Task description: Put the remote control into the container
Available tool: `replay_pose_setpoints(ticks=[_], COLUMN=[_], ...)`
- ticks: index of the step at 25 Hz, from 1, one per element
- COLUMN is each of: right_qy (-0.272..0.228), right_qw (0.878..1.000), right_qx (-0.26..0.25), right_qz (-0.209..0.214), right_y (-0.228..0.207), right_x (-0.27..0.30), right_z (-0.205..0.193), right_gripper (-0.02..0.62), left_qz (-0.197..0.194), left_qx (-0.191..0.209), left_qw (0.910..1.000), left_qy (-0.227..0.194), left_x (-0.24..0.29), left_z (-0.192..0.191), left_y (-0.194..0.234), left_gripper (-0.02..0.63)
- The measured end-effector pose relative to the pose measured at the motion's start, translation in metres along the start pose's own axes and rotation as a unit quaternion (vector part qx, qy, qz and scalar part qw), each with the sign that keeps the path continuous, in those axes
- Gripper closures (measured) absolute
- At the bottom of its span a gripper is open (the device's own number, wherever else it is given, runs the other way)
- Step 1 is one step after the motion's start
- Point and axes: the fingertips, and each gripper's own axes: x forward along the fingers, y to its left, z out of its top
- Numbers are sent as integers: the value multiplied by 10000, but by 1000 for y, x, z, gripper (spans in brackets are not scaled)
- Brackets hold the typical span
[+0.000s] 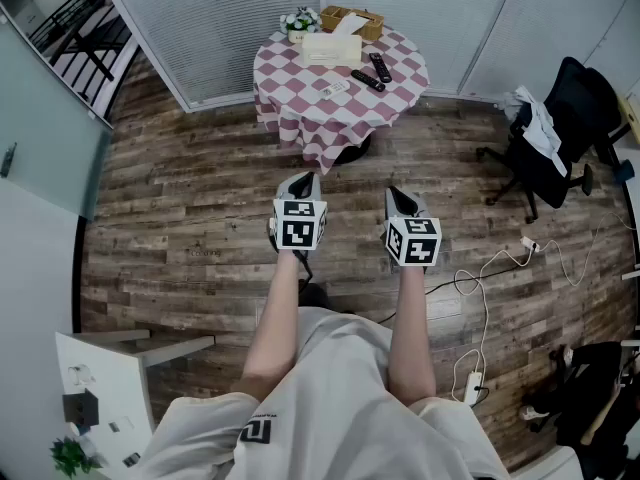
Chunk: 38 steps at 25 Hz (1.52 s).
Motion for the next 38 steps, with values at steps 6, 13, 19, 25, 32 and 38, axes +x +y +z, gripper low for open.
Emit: replay_pose_setpoints(ticks=[6,13,19,25,32,38], right_qy=[57,-210,-492,-100,-430,-371], right_qw=[10000,9997,9988,9993,9971,9968], right_qx=[31,154,-12,43,216,157], right_qz=[-37,8,54,361,594,685], right_y=[1,4,13,16,3,0], right_x=[-6,-9,-6,31,69,103], right_z=[-6,-1,5,-5,36,38], right_gripper=[594,594,594,592,593,594], left_qz=[-12,-40,132,142,-80,-223], left_qx=[-90,-73,-135,-99,-216,-150], left_qw=[9999,10000,9997,9995,9987,9991], left_qy=[-75,-47,-156,-248,-454,-313], left_x=[-7,-16,-25,2,53,88], left_z=[-5,-13,-19,-8,33,53], left_y=[-3,-5,10,26,43,53], left_gripper=[603,603,603,603,603,603])
